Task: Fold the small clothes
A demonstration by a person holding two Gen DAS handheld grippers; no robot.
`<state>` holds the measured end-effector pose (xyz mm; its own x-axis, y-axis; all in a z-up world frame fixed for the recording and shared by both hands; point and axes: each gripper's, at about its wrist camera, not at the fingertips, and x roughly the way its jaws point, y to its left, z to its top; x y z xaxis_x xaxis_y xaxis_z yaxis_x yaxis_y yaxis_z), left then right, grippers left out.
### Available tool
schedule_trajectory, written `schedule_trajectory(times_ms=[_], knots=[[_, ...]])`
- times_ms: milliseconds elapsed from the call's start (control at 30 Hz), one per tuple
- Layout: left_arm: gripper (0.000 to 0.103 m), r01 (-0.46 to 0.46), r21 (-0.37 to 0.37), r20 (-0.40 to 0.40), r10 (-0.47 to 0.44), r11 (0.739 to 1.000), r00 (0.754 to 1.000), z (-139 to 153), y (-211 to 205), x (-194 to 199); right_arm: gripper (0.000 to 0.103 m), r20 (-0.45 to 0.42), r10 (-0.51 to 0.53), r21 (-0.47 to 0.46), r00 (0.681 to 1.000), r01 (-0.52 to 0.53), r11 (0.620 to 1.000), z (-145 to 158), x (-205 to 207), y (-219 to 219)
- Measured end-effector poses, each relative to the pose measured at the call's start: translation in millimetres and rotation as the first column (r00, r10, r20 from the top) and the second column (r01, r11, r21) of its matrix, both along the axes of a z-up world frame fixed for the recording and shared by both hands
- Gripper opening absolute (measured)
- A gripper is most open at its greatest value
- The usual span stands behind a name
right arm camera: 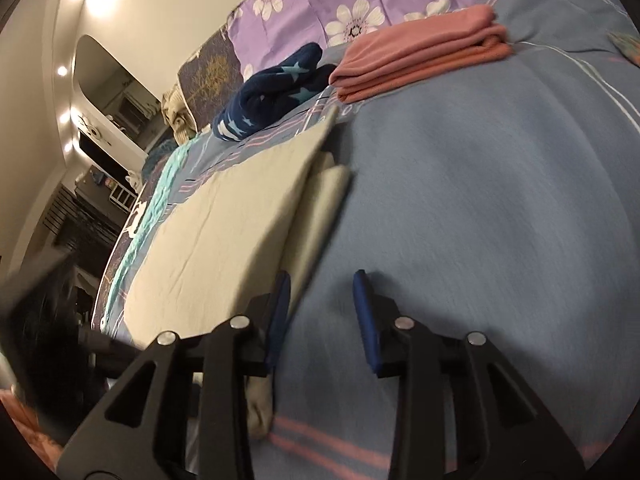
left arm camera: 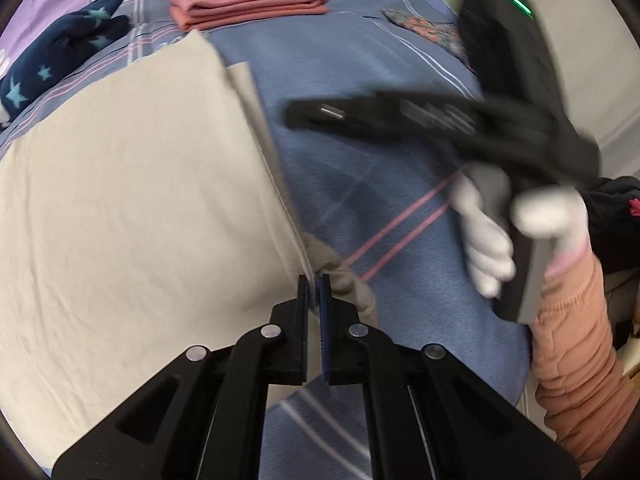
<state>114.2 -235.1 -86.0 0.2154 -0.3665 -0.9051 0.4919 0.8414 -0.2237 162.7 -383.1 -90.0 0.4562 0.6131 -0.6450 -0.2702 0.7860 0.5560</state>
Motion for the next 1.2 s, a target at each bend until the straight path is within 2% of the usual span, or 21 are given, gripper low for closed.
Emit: schedule_trajectory(times_ms=[200, 233, 267, 367, 433, 533, 600, 633, 700, 733, 800, 900, 1000, 1100, 1133, 1167, 1200], knots=[[0.006, 0.046, 0.028, 0.007, -0.046, 0.999, 0.999, -5.7, -14.4, -0.1, 0.03, -0.048, 0.016, -0.009, 0.999, -0.016, 1.0, -9.7, 43.9, 21.8], [0.004, 0.053, 0.026, 0.007, -0.053, 0.998, 0.999, -6.7, -15.3, -1.2, 0.025, -0.051, 0.009, 0.004, 0.999, -0.009, 1.0, -10.5, 47.8, 22.6], [0.003, 0.061, 0.016, 0.003, -0.061, 0.998, 0.998, -6.3, -15.2, -5.6, 0.003, -0.056, -0.007, 0.023, 0.998, 0.008, 1.0, -11.3, 51.7, 22.3], [0.002, 0.114, -0.046, -0.02, -0.115, 0.992, 0.993, -2.4, -12.2, -13.6, 0.002, -0.011, -0.047, 0.102, 0.999, 0.048, 0.994, 1.4, 49.2, 19.0], [0.002, 0.146, -0.018, 0.008, -0.146, 0.989, 0.989, -3.1, -18.6, -17.7, 0.002, 0.03, -0.078, 0.064, 0.997, 0.076, 0.995, 7.3, 49.1, 20.4], [0.001, 0.144, -0.032, -0.008, -0.145, 0.989, 0.989, -8.4, -19.9, -14.5, 0.002, -0.008, -0.109, -0.008, 0.994, 0.109, 0.994, -12.6, 63.8, 21.7], [0.001, 0.147, -0.067, -0.019, -0.149, 0.987, 0.989, -7.6, -16.5, -14.4, 0.002, -0.051, -0.112, 0.061, 0.992, 0.115, 0.991, -24.8, 64.8, 11.5], [0.002, 0.158, -0.111, -0.026, -0.162, 0.981, 0.986, -4.8, -14.1, -16.6, 0.002, -0.053, -0.118, 0.089, 0.992, 0.122, 0.989, -22.9, 62.3, 5.9], [0.003, 0.172, -0.178, -0.038, -0.181, 0.969, 0.983, 0.4, -9.2, -16.6, 0.011, -0.021, -0.145, 0.061, 0.989, 0.146, 0.987, -9.9, 50.3, -7.2], [0.003, 0.178, -0.222, -0.047, -0.192, 0.959, 0.98, 6.5, -6.5, -18.2, 0.011, 0.006, -0.156, 0.031, 0.988, 0.155, 0.987, -1.8, 43.0, -12.5], [0.008, 0.179, -0.231, -0.007, -0.186, 0.956, 0.983, 20.0, -0.1, -21.6, 0.011, 0.045, -0.144, 0.026, 0.988, 0.143, 0.989, 11.8, 19.8, -22.1], [0.015, 0.155, -0.21, 0.067, -0.144, 0.965, 0.987, 35.6, 21.9, -24.3, 0.011, 0.074, -0.087, 0.052, 0.993, 0.083, 0.995, 24.3, -23.3, -29.0], [0.018, 0.075, -0.176, 0.09, -0.06, 0.982, 0.994, 32.8, 50.7, -24.1, 0.011, 0.117, 0.027, 0.008, 0.993, -0.028, 1.0, 33.8, -71.8, -5.9], [0.021, -0.009, -0.048, 0.099, 0.014, 0.999, 0.995, 8.1, 69.0, -21.3, 0.013, 0.146, 0.156, -0.027, 0.977, -0.153, 0.988, 27.0, -118.4, 24.4], [0.021, -0.016, -0.011, 0.093, 0.017, 1.0, 0.996, -3.0, 70.3, -23.2, 0.016, 0.14, 0.166, -0.053, 0.976, -0.16, 0.986, 21.6, -124.2, 33.3], [0.021, -0.015, -0.016, 0.102, 0.017, 1.0, 0.995, -8.6, 72.6, -25.8, 0.018, 0.11, 0.151, -0.133, 0.982, -0.136, 0.982, 9.3, -128.8, 44.3], [0.022, -0.015, -0.026, 0.126, 0.019, 1.0, 0.992, -9.1, 78.5, -25.6, 0.014, 0.069, 0.122, -0.212, 0.99, -0.105, 0.972, -4.4, -129.0, 50.9]])
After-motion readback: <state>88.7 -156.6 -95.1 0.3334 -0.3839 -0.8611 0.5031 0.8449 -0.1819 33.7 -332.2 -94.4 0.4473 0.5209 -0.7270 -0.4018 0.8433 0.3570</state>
